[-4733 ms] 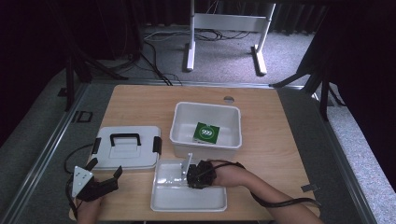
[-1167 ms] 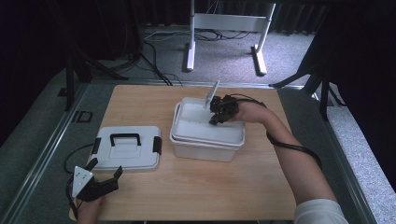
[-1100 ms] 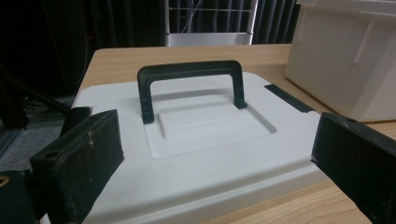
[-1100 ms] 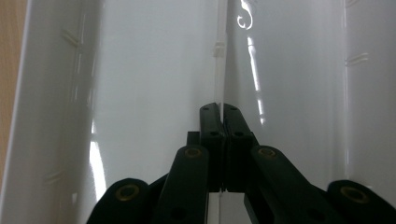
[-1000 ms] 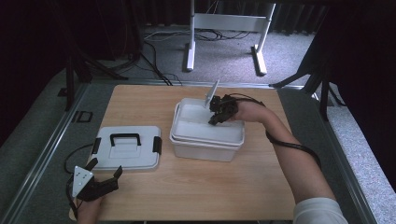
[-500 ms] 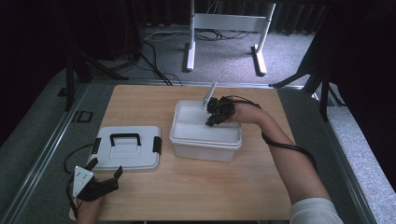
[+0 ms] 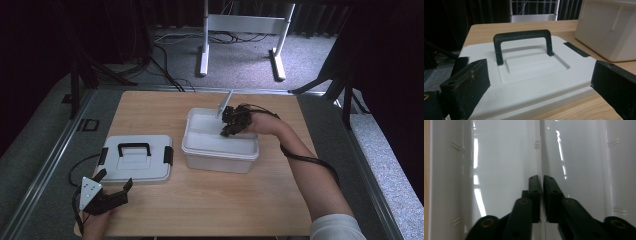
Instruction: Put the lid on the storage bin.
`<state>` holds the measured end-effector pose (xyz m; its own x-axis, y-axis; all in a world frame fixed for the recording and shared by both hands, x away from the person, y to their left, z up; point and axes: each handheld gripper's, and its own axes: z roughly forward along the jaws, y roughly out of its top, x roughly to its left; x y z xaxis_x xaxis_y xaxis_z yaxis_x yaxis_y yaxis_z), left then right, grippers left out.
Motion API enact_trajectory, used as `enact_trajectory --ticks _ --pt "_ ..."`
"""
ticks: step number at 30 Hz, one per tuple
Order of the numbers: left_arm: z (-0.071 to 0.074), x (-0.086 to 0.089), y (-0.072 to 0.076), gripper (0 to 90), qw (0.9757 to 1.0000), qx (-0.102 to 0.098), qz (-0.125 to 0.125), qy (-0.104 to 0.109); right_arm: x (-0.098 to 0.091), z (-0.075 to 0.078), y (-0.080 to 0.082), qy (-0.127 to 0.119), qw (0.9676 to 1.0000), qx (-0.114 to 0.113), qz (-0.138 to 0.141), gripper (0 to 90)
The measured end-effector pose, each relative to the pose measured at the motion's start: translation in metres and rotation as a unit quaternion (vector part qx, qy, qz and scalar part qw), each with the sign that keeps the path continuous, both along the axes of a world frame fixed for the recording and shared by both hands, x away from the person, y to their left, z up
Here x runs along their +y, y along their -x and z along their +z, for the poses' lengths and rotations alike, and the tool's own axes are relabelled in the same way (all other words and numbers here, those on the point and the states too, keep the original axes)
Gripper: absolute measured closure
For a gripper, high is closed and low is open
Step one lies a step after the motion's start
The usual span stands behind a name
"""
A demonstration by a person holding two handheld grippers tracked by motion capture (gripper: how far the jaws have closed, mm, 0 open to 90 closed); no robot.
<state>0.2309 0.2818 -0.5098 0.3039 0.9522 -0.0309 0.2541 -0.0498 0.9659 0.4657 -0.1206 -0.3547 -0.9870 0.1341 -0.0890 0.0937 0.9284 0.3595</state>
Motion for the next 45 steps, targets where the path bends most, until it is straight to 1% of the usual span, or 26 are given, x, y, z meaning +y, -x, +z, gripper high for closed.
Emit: enact_trajectory --ticks 1,2,5,7,9,11,12,15,18,20,21,22,23,26,28,29,30,31,33,34,35,37,38,40,41,45 --pt "0.0 0.0 0.0 1.8 0.9999 0.008 -0.009 -0.007 -0.001 0.001 0.001 0.0 1.0 0.004 -0.003 78.4" --pt "0.0 -0.001 -0.001 1.8 0.9998 0.011 -0.014 -0.01 -0.003 0.004 0.004 -0.007 0.9999 0.006 -0.007 71.1" --pt "0.001 -0.003 0.0 1.8 0.9995 0.013 -0.023 -0.019 -0.006 0.008 0.008 -0.013 0.9998 0.003 -0.013 61.2" --pt "0.001 -0.003 0.0 1.8 0.9995 0.013 -0.021 -0.021 -0.01 0.01 0.01 -0.021 0.9997 -0.003 -0.014 55.3" --pt "0.0 -0.003 0.0 1.8 0.9996 0.01 -0.02 -0.019 -0.014 0.013 0.012 -0.034 0.9993 -0.001 -0.018 47.6" --pt "0.0 -0.002 0.0 1.8 0.9995 0.012 -0.024 -0.014 -0.019 0.016 0.013 -0.049 0.9986 0.002 -0.022 43.0" --pt "0.0 -0.002 0.0 1.8 0.9996 0.012 -0.022 -0.016 -0.021 0.017 0.015 -0.056 0.9981 0.004 -0.025 37.5" --pt "0.001 -0.005 0.001 1.8 0.9994 0.009 -0.018 -0.029 -0.03 0.019 0.018 -0.078 0.9963 0.003 -0.038 28.7" --pt "0.0 -0.006 0.001 1.8 0.9994 0.007 -0.014 -0.032 -0.037 0.02 0.02 -0.098 0.9937 0.007 -0.053 23.2" --pt "0.0 -0.006 0.001 1.8 0.9994 0.006 -0.012 -0.032 -0.039 0.02 0.021 -0.103 0.9928 0.01 -0.06 22.3" --pt "0.0 -0.006 0.001 1.8 0.9994 0.005 -0.01 -0.032 -0.043 0.019 0.023 -0.107 0.9919 0.014 -0.067 17.6" --pt "0.0 -0.006 0.002 1.8 0.9994 0.005 -0.009 -0.032 -0.043 0.019 0.023 -0.107 0.9919 0.014 -0.067 17.6" --pt "0.0 -0.006 0.001 1.8 0.9995 0.006 -0.003 -0.031 -0.046 0.018 0.025 -0.106 0.9925 0.015 -0.059 13.1" --pt "0.001 -0.007 0.0 2.0 0.9994 0.009 0.005 -0.034 -0.049 0.016 0.03 -0.105 0.9928 0.007 -0.057 13.7" --pt "0.001 -0.008 0.0 3.5 0.9992 0.009 0.009 -0.037 -0.051 0.016 0.036 -0.105 0.9933 -0.014 -0.047 13.5" --pt "0.001 -0.008 0.0 4.2 0.9992 0.009 0.009 -0.037 -0.052 0.017 0.038 -0.108 0.9929 -0.017 -0.046 13.6" --pt "0.001 -0.008 0.0 4.2 0.9993 0.009 0.005 -0.037 -0.052 0.017 0.038 -0.108 0.9929 -0.017 -0.046 13.6" --pt "0.001 -0.008 0.001 4.6 0.9992 0.009 0.003 -0.038 -0.057 0.019 0.044 -0.117 0.9919 -0.026 -0.042 13.5" --pt "0.001 -0.008 0.001 4.6 0.9991 0.012 -0.005 -0.041 -0.061 0.02 0.048 -0.127 0.9904 -0.028 -0.045 13.6" --pt "0.001 -0.008 0.001 4.7 0.9991 0.012 -0.005 -0.041 -0.061 0.02 0.048 -0.127 0.9904 -0.028 -0.045 13.6" --pt "0.001 -0.008 0.001 4.7 0.999 0.012 -0.006 -0.043 -0.068 0.022 0.055 -0.142 0.988 -0.04 -0.046 13.5" --pt "0.001 -0.008 0.001 4.7 0.999 0.014 -0.007 -0.043 -0.071 0.023 0.056 -0.145 0.9873 -0.039 -0.051 13.6" --pt "0.001 -0.009 0.001 4.7 0.9989 0.015 -0.007 -0.043 -0.079 0.027 0.061 -0.157 0.985 -0.042 -0.057 13.6" --pt "0.001 -0.009 0.001 4.7 0.9989 0.015 -0.008 -0.043 -0.082 0.028 0.063 -0.159 0.9842 -0.047 -0.06 13.5" --pt "0.001 -0.008 0.0 4.7 0.9989 0.016 -0.012 -0.043 -0.09 0.031 0.069 -0.168 0.9816 -0.055 -0.071 13.5" --pt "0.001 -0.008 0.0 4.7 0.9985 0.018 -0.018 -0.048 -0.103 0.031 0.082 -0.184 0.9778 -0.066 -0.077 13.3"
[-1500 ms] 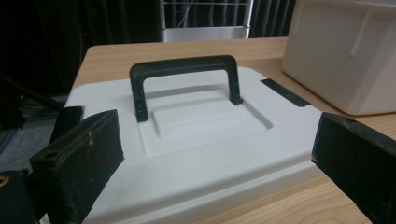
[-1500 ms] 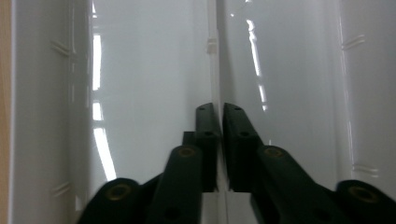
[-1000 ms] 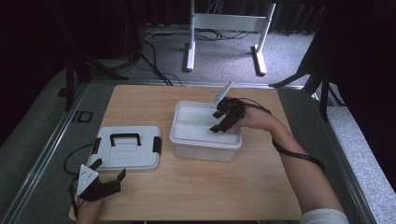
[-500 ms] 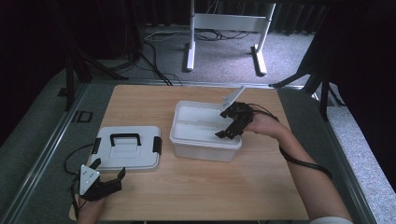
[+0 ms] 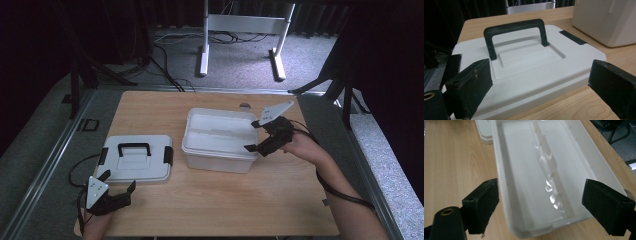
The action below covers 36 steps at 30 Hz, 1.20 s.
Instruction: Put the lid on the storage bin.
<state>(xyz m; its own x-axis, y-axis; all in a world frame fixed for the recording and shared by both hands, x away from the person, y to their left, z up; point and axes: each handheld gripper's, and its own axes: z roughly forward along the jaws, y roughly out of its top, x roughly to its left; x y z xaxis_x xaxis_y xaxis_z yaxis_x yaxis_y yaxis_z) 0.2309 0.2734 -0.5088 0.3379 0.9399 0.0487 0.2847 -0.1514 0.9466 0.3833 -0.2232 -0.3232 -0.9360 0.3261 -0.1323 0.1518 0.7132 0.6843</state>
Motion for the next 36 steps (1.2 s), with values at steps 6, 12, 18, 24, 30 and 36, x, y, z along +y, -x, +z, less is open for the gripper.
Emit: enact_trajectory --ticks 6,12,18,24,30,36 --pt "0.001 0.0 0.0 4.7 1.0 0.004 -0.009 0.002 -0.018 -0.01 0.022 -0.027 0.9996 -0.005 -0.011 13.3" --pt "0.002 0.0 0.0 4.7 0.9998 0.005 -0.017 -0.005 -0.034 -0.022 0.037 -0.051 0.9985 -0.004 -0.018 13.4" --pt "0.009 0.005 -0.001 4.7 0.9988 0.006 -0.042 0.024 -0.05 -0.039 0.048 -0.069 0.9971 0.012 -0.03 13.3" --pt "0.012 0.006 -0.005 4.8 0.9983 0.012 -0.056 0.014 -0.062 -0.062 0.06 -0.066 0.9964 0.019 -0.05 13.3" --pt "0.013 0.007 -0.011 4.8 0.9977 0.022 -0.064 0.002 -0.07 -0.084 0.068 -0.068 0.9952 0.041 -0.057 13.3" --pt "0.018 0.01 -0.018 4.8 0.9967 0.028 -0.076 -0.011 -0.075 -0.105 0.069 -0.083 0.9932 0.063 -0.052 13.3"
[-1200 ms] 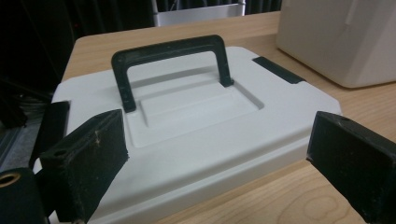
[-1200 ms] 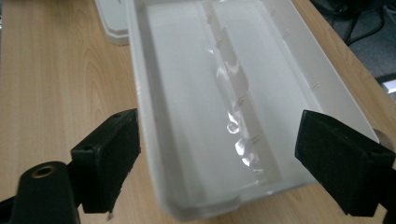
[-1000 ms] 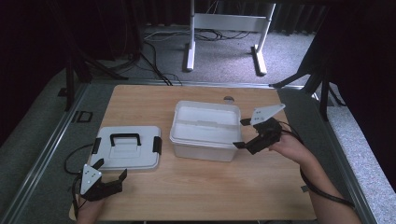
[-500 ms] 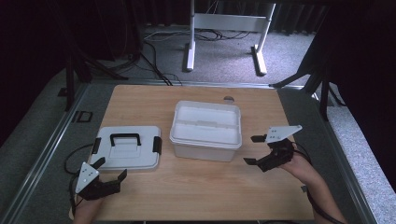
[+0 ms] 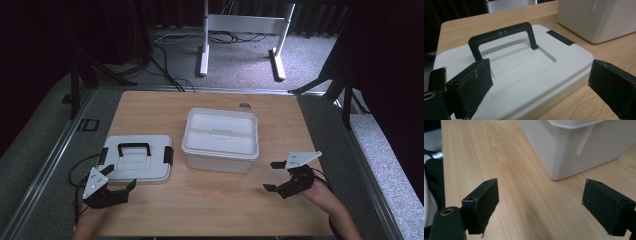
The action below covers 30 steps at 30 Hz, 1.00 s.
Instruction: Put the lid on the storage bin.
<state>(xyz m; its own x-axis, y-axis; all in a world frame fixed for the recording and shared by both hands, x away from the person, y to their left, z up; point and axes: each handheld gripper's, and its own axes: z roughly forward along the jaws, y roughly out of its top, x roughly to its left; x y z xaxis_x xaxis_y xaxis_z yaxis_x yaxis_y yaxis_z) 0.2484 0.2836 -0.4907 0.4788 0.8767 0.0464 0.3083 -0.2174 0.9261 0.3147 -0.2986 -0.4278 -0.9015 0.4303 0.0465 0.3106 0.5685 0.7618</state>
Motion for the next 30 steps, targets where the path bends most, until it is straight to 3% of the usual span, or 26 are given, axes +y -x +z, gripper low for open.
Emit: enact_trajectory --ticks 3,10,18,21,24,30 --pt "0.003 0.003 -0.004 4.9 1.0 0.003 -0.005 -0.003 -0.003 -0.011 0.002 -0.015 0.9998 0.012 -0.003 13.3" --pt "0.016 0.008 -0.019 7.1 0.9993 0.012 -0.017 -0.03 -0.006 -0.038 0.005 -0.001 0.999 0.04 -0.018 13.3" --pt "0.035 0.011 -0.039 7.1 0.9963 0.03 -0.034 -0.072 -0.005 -0.052 0.008 -0.016 0.9974 0.069 -0.007 13.3" --pt "0.039 0.014 -0.048 7.0 0.9947 0.046 -0.041 -0.082 -0.003 -0.052 0.01 -0.02 0.9975 0.067 -0.005 13.3" --pt "0.043 0.013 -0.059 7.0 0.99 0.067 -0.048 -0.114 -0.004 -0.053 0.009 -0.022 0.9975 0.067 -0.007 13.3" --pt "0.048 0.011 -0.083 7.0 0.9782 0.108 -0.067 -0.165 -0.005 -0.053 0.009 -0.023 0.9973 0.069 -0.008 13.5"
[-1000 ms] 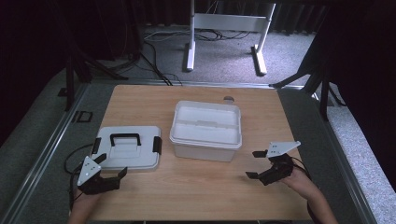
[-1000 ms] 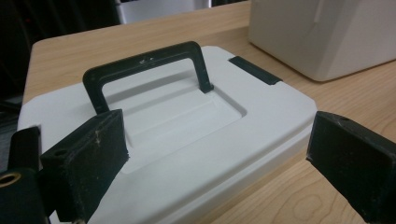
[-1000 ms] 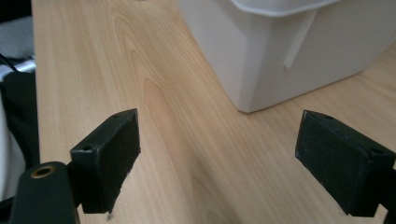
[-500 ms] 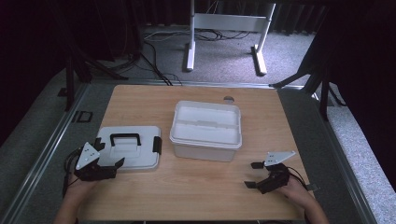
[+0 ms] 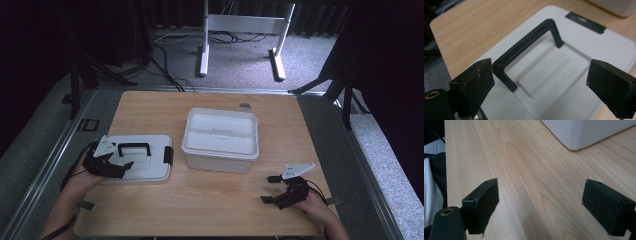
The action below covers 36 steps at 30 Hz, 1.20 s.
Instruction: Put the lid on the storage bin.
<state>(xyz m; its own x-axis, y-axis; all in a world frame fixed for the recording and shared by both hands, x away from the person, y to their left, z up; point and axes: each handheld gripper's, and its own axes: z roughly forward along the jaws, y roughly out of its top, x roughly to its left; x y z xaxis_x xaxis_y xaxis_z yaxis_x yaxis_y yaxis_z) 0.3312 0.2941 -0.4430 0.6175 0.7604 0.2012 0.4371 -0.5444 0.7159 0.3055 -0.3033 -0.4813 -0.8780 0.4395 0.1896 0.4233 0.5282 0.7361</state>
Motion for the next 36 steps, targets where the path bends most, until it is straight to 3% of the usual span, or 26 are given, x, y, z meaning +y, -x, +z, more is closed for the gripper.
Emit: enact_trajectory --ticks 5,6,8,10,11,14,17,20,23,26,28,29,31,34,36 --pt "0.004 -0.001 -0.02 7.0 0.9992 0.02 -0.005 -0.034 0.001 0.0 0.001 0.002 1.0 0.002 0.004 13.5" --pt "0.005 -0.001 -0.024 7.0 0.9985 0.024 -0.005 -0.048 0.001 0.0 0.001 0.003 1.0 0.003 0.004 13.5" --pt "0.008 -0.001 -0.033 7.5 0.9974 0.042 -0.012 -0.058 0.001 -0.001 0.001 0.004 1.0 0.005 0.004 13.5" --pt "0.008 -0.001 -0.036 9.9 0.9966 0.047 -0.014 -0.066 0.001 -0.001 0.001 0.004 1.0 0.005 0.005 13.5" --pt "0.011 -0.002 -0.045 9.9 0.9939 0.067 -0.021 -0.085 0.001 -0.001 0.0 0.004 1.0 0.006 0.005 13.5" --pt "0.012 -0.004 -0.055 14.5 0.9896 0.089 -0.033 -0.108 0.002 -0.001 0.0 0.006 0.9999 0.007 0.007 13.6" --pt "0.012 -0.008 -0.063 15.6 0.9847 0.103 -0.049 -0.132 0.002 -0.001 0.0 0.007 0.9999 0.008 0.008 13.6" --pt "0.012 -0.01 -0.068 20.9 0.982 0.113 -0.062 -0.138 0.002 -0.001 0.0 0.007 0.9999 0.01 0.008 13.6" --pt "0.012 -0.013 -0.073 26.6 0.9795 0.116 -0.068 -0.15 0.002 -0.001 -0.001 0.008 0.9998 0.013 0.01 13.6" --pt "0.013 -0.016 -0.076 34.8 0.9796 0.122 -0.072 -0.143 0.003 -0.001 -0.001 0.011 0.9998 0.014 0.011 13.6" --pt "0.012 -0.019 -0.076 45.9 0.9772 0.13 -0.085 -0.146 0.003 -0.001 -0.001 0.013 0.9997 0.014 0.014 13.6" --pt "0.012 -0.02 -0.077 45.9 0.9752 0.137 -0.093 -0.146 0.003 -0.001 -0.001 0.013 0.9997 0.014 0.014 13.6" --pt "0.011 -0.022 -0.075 49.5 0.9731 0.135 -0.106 -0.154 0.003 -0.001 -0.001 0.012 0.9997 0.014 0.015 13.6" --pt "0.014 -0.022 -0.071 60.3 0.9733 0.121 -0.117 -0.156 0.002 -0.002 0.0 0.01 0.9997 0.014 0.015 13.6" --pt "0.013 -0.023 -0.068 63.7 0.9715 0.108 -0.126 -0.169 0.002 -0.003 0.0 0.015 0.9997 0.014 0.016 13.6"
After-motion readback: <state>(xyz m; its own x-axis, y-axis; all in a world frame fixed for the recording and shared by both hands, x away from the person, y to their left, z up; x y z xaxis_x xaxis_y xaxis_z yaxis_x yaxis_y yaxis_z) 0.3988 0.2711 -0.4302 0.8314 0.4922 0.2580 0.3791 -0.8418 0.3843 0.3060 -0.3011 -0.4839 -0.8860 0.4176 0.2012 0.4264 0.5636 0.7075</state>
